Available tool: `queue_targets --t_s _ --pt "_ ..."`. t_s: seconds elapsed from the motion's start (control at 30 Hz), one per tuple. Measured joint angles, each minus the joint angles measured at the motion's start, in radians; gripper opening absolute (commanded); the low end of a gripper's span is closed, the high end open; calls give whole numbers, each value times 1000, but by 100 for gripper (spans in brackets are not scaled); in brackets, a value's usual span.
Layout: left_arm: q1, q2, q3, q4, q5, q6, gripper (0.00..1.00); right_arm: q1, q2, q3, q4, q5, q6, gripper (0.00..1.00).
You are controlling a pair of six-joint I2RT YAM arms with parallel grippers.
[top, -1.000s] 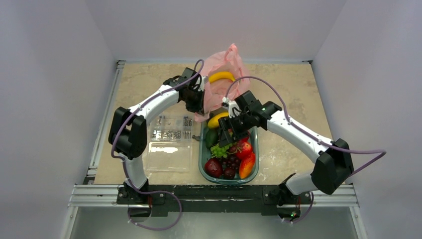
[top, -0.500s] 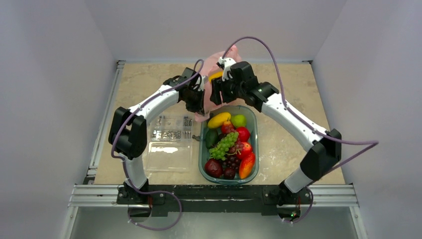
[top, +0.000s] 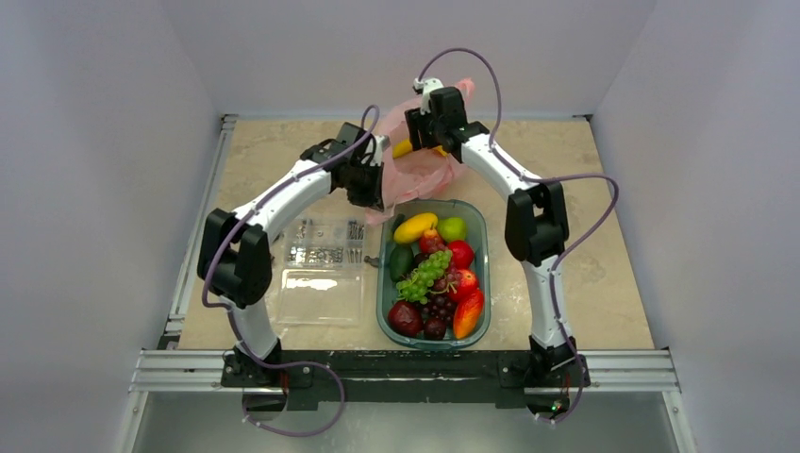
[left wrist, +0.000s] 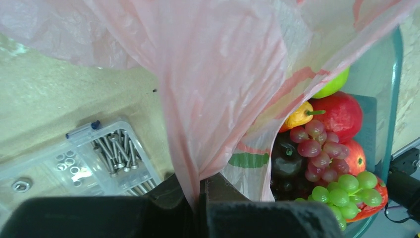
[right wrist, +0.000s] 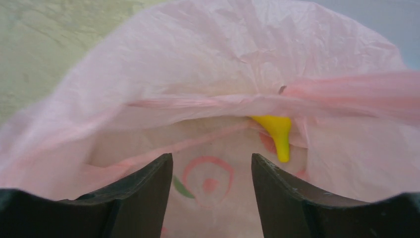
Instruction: Take the fake fruits out of the plastic bag
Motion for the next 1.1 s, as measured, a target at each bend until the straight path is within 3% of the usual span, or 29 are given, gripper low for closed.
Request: queue_targets --t_s 0.2,0.5,0.6,0.7,0.83,1.1 --pt "42 -32 70 -19 2 2 0 -12 88 31 3 32 -60 71" --pt "54 17 544 -55 23 8 0 -23 158 78 27 46 -87 72" --pt "48 28 654 -30 78 8 0 -24 153 56 69 28 -82 77" --pt "41 18 653 10 129 -2 0 -25 142 7 111 3 -80 84" --pt "33 -3 525 39 152 0 0 -25 140 -19 121 -36 -90 94" --pt "42 5 362 -24 70 34 0 -24 142 -10 140 -143 -178 99"
